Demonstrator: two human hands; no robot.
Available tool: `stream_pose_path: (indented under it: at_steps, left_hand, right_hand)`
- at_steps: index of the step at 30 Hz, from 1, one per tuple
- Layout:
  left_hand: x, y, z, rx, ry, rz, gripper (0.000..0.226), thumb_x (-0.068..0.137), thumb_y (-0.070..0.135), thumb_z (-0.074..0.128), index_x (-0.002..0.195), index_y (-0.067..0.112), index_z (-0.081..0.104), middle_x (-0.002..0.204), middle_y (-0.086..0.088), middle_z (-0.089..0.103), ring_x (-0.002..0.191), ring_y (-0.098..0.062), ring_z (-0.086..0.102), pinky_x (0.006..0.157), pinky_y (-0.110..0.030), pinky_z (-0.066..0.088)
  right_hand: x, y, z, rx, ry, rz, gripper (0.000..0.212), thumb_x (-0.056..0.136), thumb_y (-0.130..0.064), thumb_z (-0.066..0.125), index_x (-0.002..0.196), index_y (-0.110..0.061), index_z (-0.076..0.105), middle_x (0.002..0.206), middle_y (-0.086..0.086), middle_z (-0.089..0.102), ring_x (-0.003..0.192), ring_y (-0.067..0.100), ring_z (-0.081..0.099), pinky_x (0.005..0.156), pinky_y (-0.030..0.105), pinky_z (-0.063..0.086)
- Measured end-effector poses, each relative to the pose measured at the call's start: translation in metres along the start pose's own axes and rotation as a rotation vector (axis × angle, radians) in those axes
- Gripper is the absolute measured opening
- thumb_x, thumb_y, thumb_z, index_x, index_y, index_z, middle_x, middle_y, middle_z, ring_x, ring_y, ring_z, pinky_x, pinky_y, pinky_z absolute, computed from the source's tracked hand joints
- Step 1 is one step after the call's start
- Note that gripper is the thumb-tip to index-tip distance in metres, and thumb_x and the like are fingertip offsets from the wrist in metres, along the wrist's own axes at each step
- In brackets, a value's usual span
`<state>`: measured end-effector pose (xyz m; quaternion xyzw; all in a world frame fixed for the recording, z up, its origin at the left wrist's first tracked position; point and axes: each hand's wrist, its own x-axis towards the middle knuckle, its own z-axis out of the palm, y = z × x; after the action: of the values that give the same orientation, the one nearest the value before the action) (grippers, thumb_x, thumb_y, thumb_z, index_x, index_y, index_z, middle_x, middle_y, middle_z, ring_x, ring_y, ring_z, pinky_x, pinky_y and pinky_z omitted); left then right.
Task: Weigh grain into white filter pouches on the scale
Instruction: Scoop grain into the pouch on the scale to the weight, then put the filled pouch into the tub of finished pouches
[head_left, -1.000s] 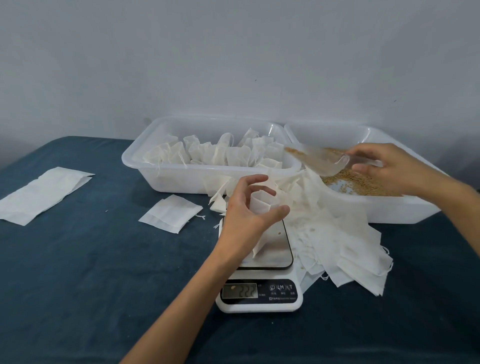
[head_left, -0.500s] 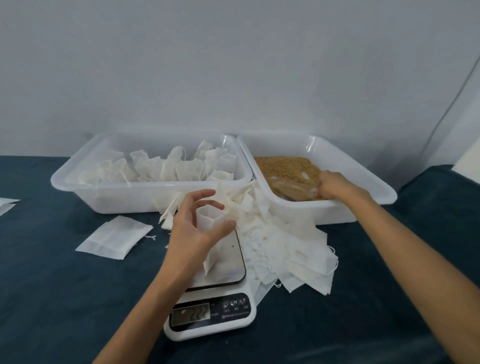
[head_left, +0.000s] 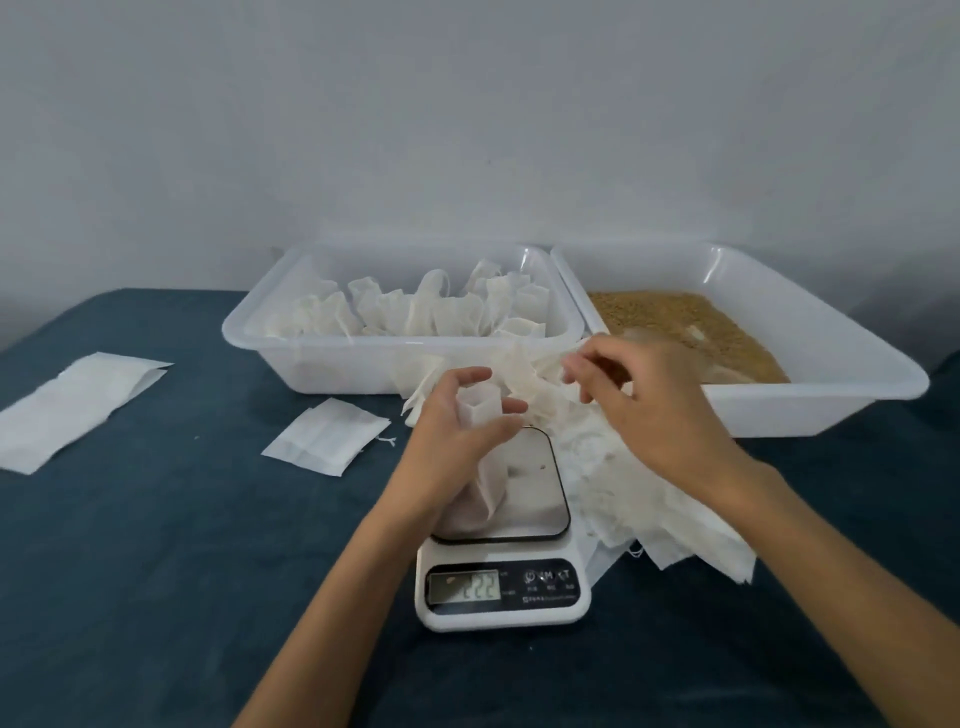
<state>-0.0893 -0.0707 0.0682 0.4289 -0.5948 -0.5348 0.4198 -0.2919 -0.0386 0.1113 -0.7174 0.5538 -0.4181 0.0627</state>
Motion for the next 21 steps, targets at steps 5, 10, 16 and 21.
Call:
stream_pose_path:
  at_steps: [5,10,16,21]
  left_hand:
    - [-0.005,-0.001,-0.007,-0.016,0.002,0.07,0.026,0.113,0.014,0.043,0.132,0.009,0.059,0.105,-0.004,0.081,0.101,-0.018,0.076,0.102,-0.034,0.053]
    - [0.0,0.006,-0.017,-0.124,0.029,0.109,0.031,0.114,0.017,0.04,0.119,0.002,0.067,0.107,-0.012,0.08,0.099,-0.027,0.076,0.09,-0.032,0.057]
    - [0.062,0.056,-0.037,-0.099,0.142,0.266,0.032,0.114,0.014,0.04,0.113,-0.001,0.068,0.105,-0.016,0.079,0.091,-0.025,0.074,0.087,-0.037,0.06]
    - [0.128,0.091,-0.074,0.099,0.333,0.305,0.031,0.114,0.012,0.037,0.104,0.005,0.065,0.093,-0.01,0.076,0.077,-0.02,0.069,0.071,-0.028,0.057]
  right_hand:
    - [-0.012,0.003,0.041,0.196,0.049,0.064,0.028,0.102,-0.032,0.059,0.077,-0.023,0.068,0.063,-0.007,0.065,0.062,0.013,0.064,0.062,0.017,0.047]
    - [-0.015,0.017,0.053,0.268,0.093,0.037,0.029,0.102,-0.04,0.056,0.077,-0.029,0.066,0.064,-0.008,0.064,0.062,0.012,0.063,0.061,0.013,0.044]
    - [-0.017,0.021,0.054,0.287,0.094,0.042,0.029,0.102,-0.039,0.056,0.077,-0.031,0.066,0.062,-0.009,0.063,0.058,0.012,0.061,0.058,0.01,0.04]
    - [-0.02,0.024,0.056,0.294,0.09,0.04,0.029,0.101,-0.043,0.055,0.075,-0.033,0.065,0.062,-0.007,0.063,0.058,0.014,0.061,0.058,0.016,0.043]
